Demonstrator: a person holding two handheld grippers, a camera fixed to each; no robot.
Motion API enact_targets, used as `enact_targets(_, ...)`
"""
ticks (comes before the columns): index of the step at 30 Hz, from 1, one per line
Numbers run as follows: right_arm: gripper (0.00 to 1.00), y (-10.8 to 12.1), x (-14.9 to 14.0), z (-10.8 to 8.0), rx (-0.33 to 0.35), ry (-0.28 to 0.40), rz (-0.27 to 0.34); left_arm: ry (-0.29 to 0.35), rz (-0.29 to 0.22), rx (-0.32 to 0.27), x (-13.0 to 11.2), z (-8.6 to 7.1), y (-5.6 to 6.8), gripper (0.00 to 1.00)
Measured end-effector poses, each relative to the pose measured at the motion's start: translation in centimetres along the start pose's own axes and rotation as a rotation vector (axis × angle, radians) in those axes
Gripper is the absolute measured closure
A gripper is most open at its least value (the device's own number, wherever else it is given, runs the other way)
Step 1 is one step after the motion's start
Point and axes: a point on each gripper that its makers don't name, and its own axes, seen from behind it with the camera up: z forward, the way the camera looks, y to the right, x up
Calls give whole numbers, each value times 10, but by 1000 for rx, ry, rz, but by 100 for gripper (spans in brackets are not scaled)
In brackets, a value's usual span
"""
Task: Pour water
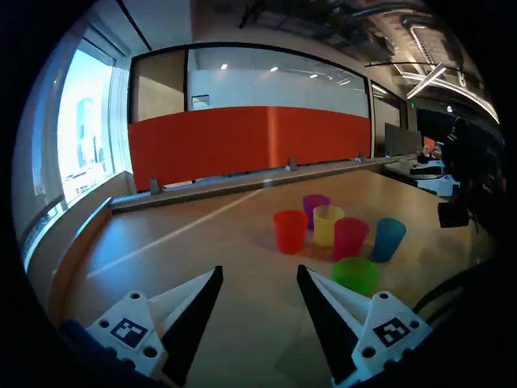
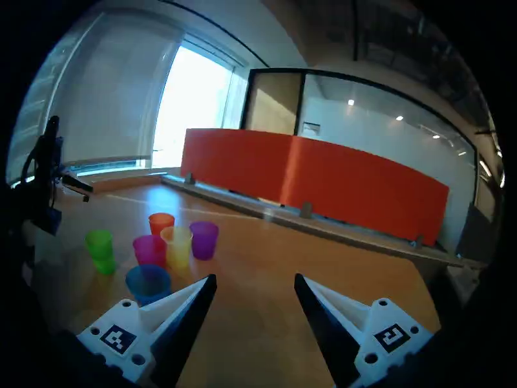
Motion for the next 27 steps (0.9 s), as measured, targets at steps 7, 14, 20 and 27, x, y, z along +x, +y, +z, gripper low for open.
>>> enact_targets(7,7,17,15,0,-96,70,38,85,-13,73,20,-6,-12,16)
enact_targets(14,6,24,25,-2,-159,129,96,135,-35,107,31,-9,-15,16)
enact_targets(20,6,29,36,-5,-214,176,109,172,-50,140,36,-10,-20,16)
enact_targets(27,6,39,46,-9,-290,209,124,225,-75,177,48,-12,-25,16)
